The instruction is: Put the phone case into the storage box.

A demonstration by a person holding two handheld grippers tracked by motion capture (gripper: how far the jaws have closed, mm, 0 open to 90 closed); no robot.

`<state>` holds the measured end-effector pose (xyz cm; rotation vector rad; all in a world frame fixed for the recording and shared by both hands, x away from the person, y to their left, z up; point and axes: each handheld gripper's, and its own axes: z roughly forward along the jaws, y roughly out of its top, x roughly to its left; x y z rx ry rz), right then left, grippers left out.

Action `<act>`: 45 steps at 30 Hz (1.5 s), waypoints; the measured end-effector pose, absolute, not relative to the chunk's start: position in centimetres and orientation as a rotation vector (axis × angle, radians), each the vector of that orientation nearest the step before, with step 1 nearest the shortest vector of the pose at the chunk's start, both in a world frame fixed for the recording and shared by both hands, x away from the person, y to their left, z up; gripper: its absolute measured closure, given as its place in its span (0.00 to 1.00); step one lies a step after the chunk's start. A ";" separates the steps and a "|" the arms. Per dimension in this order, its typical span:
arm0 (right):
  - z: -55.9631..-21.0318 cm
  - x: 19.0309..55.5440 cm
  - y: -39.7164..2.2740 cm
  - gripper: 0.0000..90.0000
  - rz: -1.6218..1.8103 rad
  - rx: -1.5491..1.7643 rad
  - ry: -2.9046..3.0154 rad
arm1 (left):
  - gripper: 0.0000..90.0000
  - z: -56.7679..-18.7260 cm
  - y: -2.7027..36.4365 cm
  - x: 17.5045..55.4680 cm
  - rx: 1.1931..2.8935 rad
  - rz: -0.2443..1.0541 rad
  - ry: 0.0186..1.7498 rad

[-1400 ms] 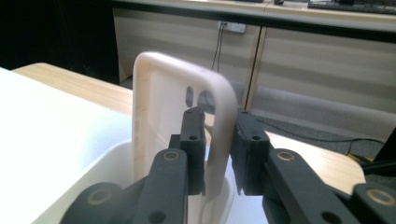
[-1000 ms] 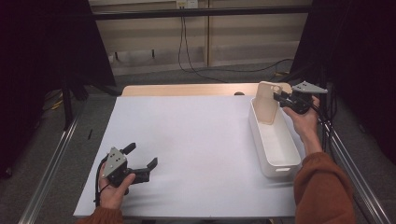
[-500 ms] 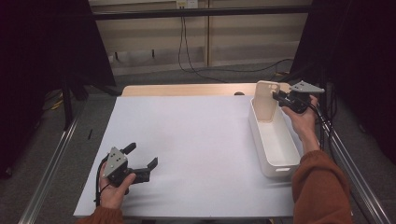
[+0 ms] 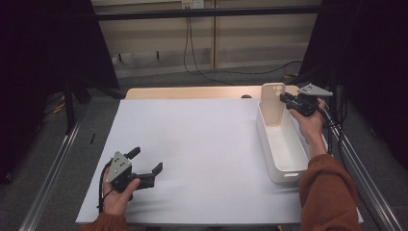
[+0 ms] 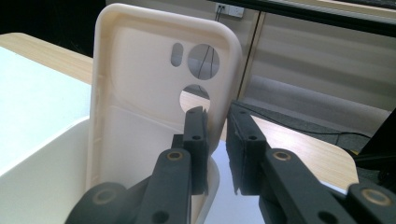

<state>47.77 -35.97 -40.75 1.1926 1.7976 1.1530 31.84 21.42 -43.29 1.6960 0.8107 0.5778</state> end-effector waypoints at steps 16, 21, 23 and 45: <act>-40.5 47.4 -35.9 0.67 1.198 1.216 1.767 | 0.03 -43.3 21.4 31.9 1.692 0.579 0.810; -40.1 47.2 -35.9 0.53 1.218 1.217 1.756 | 0.03 -43.2 21.3 31.9 1.688 0.580 0.811; -39.8 47.0 -35.9 0.44 1.226 1.245 1.739 | 0.03 -43.2 21.3 31.9 1.685 0.579 0.815; -38.2 45.5 -35.5 0.03 1.312 1.297 1.688 | 0.03 -43.2 21.4 32.1 1.698 0.585 0.819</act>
